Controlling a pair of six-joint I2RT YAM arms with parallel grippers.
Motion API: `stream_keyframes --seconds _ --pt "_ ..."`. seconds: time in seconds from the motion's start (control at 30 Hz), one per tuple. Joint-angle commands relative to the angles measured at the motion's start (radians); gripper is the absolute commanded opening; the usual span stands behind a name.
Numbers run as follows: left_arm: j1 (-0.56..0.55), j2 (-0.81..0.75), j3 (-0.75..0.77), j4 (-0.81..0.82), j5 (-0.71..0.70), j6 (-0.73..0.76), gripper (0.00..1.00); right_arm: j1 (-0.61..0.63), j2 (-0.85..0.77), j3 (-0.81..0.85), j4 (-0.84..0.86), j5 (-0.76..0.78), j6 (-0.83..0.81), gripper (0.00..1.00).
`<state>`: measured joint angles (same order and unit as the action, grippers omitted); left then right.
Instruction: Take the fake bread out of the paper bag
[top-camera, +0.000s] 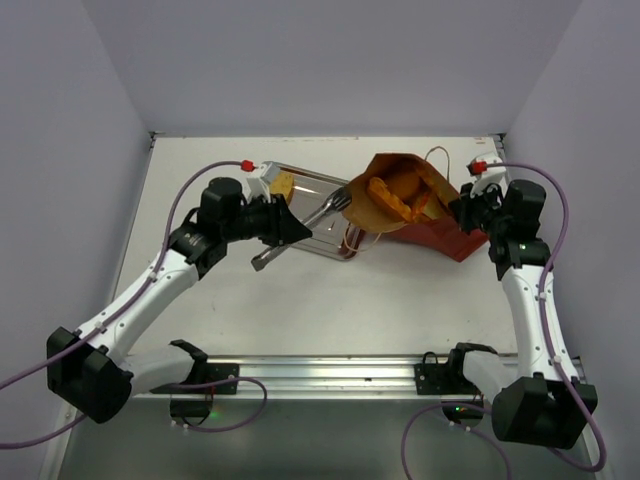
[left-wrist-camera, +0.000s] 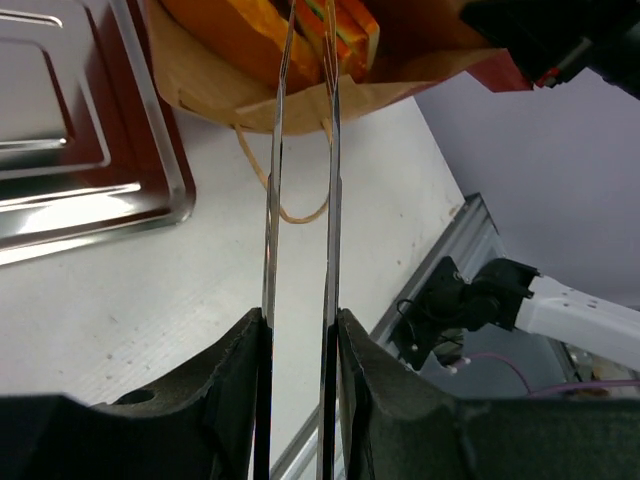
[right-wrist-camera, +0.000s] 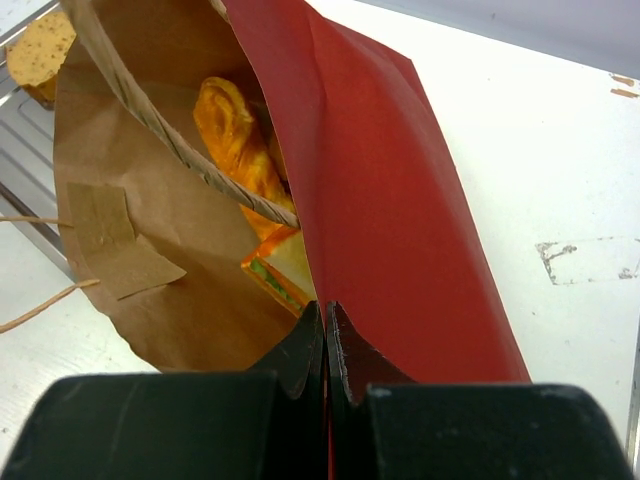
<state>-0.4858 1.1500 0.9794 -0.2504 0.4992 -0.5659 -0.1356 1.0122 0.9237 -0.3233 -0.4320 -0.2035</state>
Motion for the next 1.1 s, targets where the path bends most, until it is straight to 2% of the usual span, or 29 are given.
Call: stream_keyframes --seconds 0.0,0.2,0.4,0.57,0.6,1.07 --pt "-0.019 0.01 -0.005 0.075 0.134 -0.109 0.37 0.004 -0.014 -0.026 0.016 -0.024 -0.028 0.0" --pt "-0.106 0.091 0.002 0.123 0.076 -0.144 0.37 0.005 -0.034 -0.049 0.0 -0.083 -0.043 0.0" --pt "-0.148 0.166 -0.013 0.157 0.013 -0.19 0.37 0.013 -0.053 -0.059 -0.025 -0.12 -0.057 0.03" --pt "-0.149 0.2 -0.065 0.233 -0.028 -0.29 0.37 0.021 -0.067 -0.062 -0.043 -0.146 -0.048 0.06" --pt "-0.149 0.208 -0.071 0.288 -0.034 -0.305 0.38 0.025 -0.072 -0.063 -0.046 -0.149 -0.048 0.07" --pt "-0.154 0.344 -0.096 0.431 -0.099 -0.483 0.39 0.056 -0.104 -0.092 -0.059 -0.146 -0.04 0.1"
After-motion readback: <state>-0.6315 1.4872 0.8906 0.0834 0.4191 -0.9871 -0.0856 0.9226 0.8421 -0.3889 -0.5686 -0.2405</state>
